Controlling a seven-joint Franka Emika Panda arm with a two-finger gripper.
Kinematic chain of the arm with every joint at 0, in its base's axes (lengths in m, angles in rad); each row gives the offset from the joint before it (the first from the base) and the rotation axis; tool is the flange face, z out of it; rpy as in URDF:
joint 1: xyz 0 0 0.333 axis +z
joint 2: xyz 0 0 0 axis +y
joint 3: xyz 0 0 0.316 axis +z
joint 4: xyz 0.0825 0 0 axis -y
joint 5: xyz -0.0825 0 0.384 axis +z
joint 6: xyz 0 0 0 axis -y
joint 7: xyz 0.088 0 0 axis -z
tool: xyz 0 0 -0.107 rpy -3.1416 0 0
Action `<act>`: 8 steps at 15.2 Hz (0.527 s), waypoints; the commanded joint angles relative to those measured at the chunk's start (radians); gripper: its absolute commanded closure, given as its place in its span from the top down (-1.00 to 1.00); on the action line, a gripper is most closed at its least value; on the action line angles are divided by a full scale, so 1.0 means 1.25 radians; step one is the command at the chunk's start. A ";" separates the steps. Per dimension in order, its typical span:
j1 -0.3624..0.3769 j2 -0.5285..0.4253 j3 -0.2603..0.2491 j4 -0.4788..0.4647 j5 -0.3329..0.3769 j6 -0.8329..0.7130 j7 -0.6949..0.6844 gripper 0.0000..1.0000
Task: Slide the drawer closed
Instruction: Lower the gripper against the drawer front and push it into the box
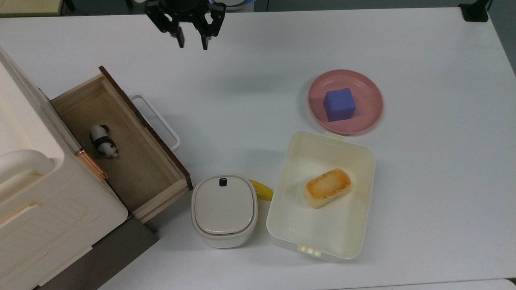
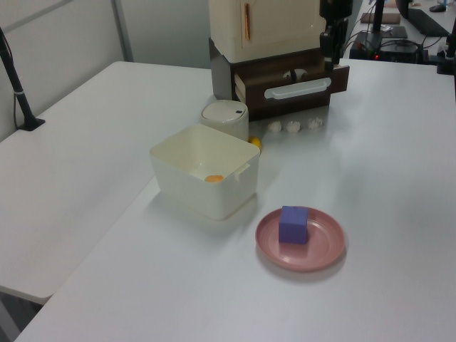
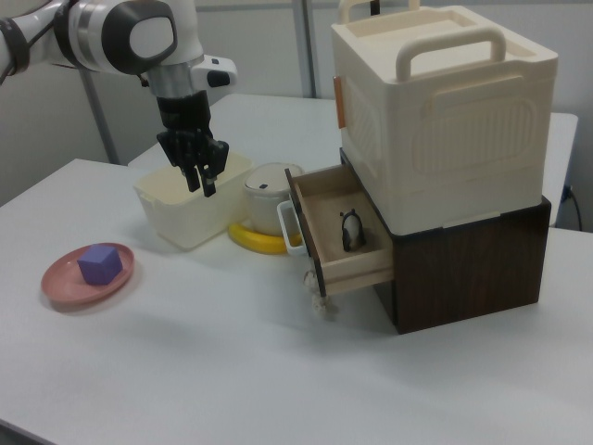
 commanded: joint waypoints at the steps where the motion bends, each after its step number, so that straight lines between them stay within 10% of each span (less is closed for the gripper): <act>1: -0.011 -0.005 0.008 -0.030 0.020 0.009 0.137 -1.00; 8: -0.029 0.115 0.004 -0.042 -0.007 0.133 0.490 -1.00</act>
